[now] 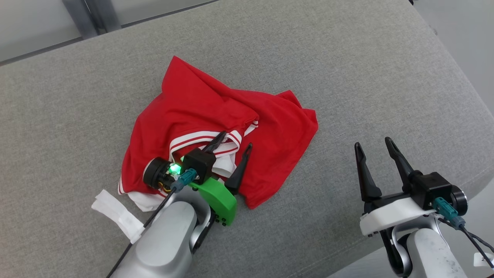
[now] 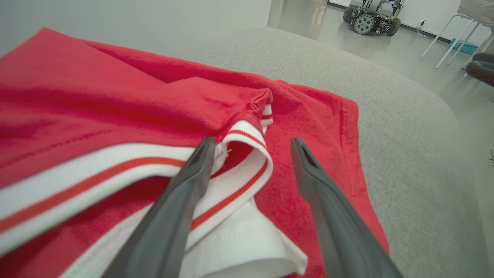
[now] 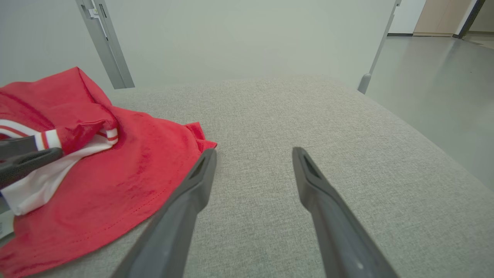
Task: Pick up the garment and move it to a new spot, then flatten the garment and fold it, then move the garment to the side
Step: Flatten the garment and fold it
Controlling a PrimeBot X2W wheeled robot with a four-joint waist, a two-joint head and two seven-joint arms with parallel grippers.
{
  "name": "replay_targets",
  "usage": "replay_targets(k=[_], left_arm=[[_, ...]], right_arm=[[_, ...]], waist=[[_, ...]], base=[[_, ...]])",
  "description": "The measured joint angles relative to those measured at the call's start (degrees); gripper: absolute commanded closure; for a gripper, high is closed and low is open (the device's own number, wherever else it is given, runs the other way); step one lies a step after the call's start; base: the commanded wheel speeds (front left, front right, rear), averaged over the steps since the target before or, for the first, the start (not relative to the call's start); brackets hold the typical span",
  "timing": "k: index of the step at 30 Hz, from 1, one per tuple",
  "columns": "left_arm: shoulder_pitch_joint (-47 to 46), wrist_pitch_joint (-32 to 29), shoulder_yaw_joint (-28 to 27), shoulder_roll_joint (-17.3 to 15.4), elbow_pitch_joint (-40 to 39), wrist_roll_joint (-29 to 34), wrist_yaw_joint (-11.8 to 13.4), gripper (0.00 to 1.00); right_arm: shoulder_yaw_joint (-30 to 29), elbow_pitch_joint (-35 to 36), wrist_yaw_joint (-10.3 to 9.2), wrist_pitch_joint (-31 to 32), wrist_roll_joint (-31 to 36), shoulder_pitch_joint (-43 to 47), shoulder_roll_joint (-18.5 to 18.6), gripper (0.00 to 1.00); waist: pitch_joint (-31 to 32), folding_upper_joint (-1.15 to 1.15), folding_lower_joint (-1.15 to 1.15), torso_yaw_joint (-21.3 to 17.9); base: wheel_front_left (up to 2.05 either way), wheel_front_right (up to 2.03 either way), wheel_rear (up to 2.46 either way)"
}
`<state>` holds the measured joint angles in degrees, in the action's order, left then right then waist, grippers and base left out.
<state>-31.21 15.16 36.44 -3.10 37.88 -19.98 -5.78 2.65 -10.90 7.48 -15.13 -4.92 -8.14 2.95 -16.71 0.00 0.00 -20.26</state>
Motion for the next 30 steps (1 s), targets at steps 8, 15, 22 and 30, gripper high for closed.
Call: replay_targets(k=[8, 15, 22, 30], left_arm=[[-1.26, 0.0, -2.44, 0.12, 0.05, -0.57, 0.23, 1.0], [6.3, -0.01, -9.83, -2.24, -21.99, 2.31, 0.37, 1.0], [20.25, 0.0, -20.51, -7.86, -51.86, 4.9, 0.23, 1.0], [26.74, -0.19, -28.61, -15.34, -66.14, -6.7, -1.32, 1.0]], right_arm=[[-0.34, -0.19, 0.0, 0.0, -0.13, -0.4, -0.04, 0.0], [-2.48, -0.56, 0.0, 0.0, 1.41, 2.0, -0.07, 0.0], [-2.36, -0.92, 0.0, 0.0, 2.18, 4.37, 0.04, 0.0], [-2.56, -1.05, 0.0, 0.0, 2.2, 6.21, 0.6, 0.0]], waist=[[0.83, 0.0, 0.0, 0.61], [3.31, 0.0, 0.0, 2.85], [7.9, 0.0, 0.0, 6.22], [11.53, 0.0, 0.0, 9.97]], base=[[0.0, 0.0, 0.0], [0.0, 0.0, 0.0], [0.0, 0.0, 0.0], [0.0, 0.0, 0.0]])
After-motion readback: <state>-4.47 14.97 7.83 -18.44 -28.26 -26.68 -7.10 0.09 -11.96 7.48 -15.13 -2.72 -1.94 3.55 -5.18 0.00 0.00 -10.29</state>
